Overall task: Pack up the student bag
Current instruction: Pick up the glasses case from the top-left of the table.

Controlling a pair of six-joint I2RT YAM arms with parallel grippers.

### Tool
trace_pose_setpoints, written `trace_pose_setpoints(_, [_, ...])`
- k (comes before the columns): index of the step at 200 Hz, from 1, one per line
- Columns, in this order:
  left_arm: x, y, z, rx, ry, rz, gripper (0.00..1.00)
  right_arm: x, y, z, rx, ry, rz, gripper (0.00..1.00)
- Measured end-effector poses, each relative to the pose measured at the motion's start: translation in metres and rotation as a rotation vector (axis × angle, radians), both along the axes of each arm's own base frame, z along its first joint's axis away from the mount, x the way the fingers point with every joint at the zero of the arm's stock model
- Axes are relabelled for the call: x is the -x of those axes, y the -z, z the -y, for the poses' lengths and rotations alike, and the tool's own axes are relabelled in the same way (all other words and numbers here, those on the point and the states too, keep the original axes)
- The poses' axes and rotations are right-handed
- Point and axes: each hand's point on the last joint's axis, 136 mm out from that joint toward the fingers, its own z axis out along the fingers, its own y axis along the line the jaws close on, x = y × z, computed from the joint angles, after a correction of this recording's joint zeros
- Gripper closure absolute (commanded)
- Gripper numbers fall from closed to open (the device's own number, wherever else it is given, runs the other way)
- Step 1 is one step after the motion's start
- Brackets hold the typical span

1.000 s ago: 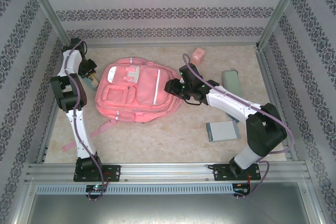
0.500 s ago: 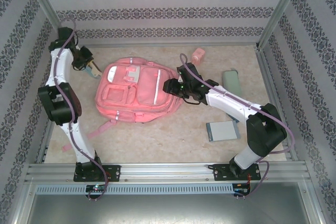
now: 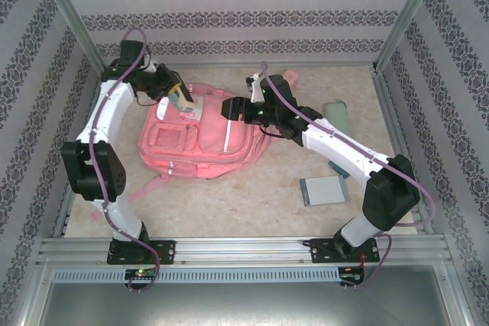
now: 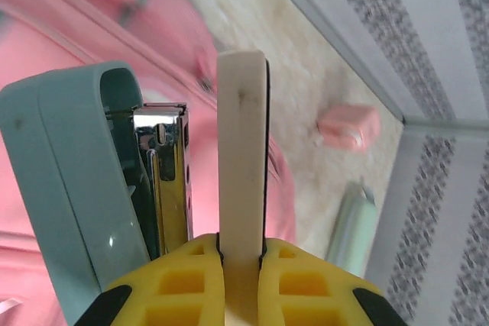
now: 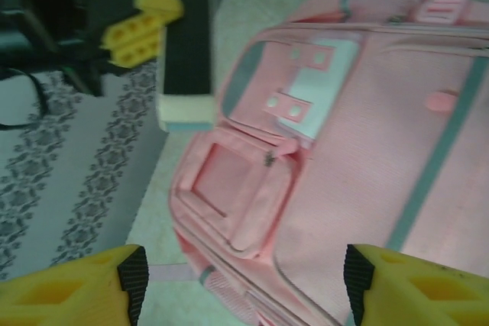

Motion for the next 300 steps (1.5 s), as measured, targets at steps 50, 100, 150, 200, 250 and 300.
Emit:
trace_pose_setpoints(50, [0.025,-0.015,0.044,0.045,0.05,0.018,1.0,0.003,0.003,-0.027,-0.022,-0.075,-0.009,0.31])
trace_pose_setpoints(100, [0.044,-0.032,0.064,0.05,0.065,0.043,1.0,0.004,0.02,-0.049,-0.004,-0.117,-0.045,0.32])
trace_pose_setpoints(150, [0.055,-0.028,0.069,0.046,0.063,0.028,1.0,0.005,0.019,-0.06,0.0,-0.131,-0.049,0.59])
trace_pose_setpoints(200, [0.06,-0.027,0.065,0.028,0.049,0.034,0.68,0.008,0.023,-0.062,0.013,-0.128,-0.055,0.72])
trace_pose_setpoints(250, [0.066,-0.046,0.062,0.007,0.065,0.099,0.48,0.02,0.045,-0.037,0.078,-0.064,-0.084,0.74])
trace_pose_setpoints(300, [0.068,-0.051,0.064,-0.026,0.1,0.14,0.49,0.04,0.059,0.021,0.127,0.079,-0.107,0.76])
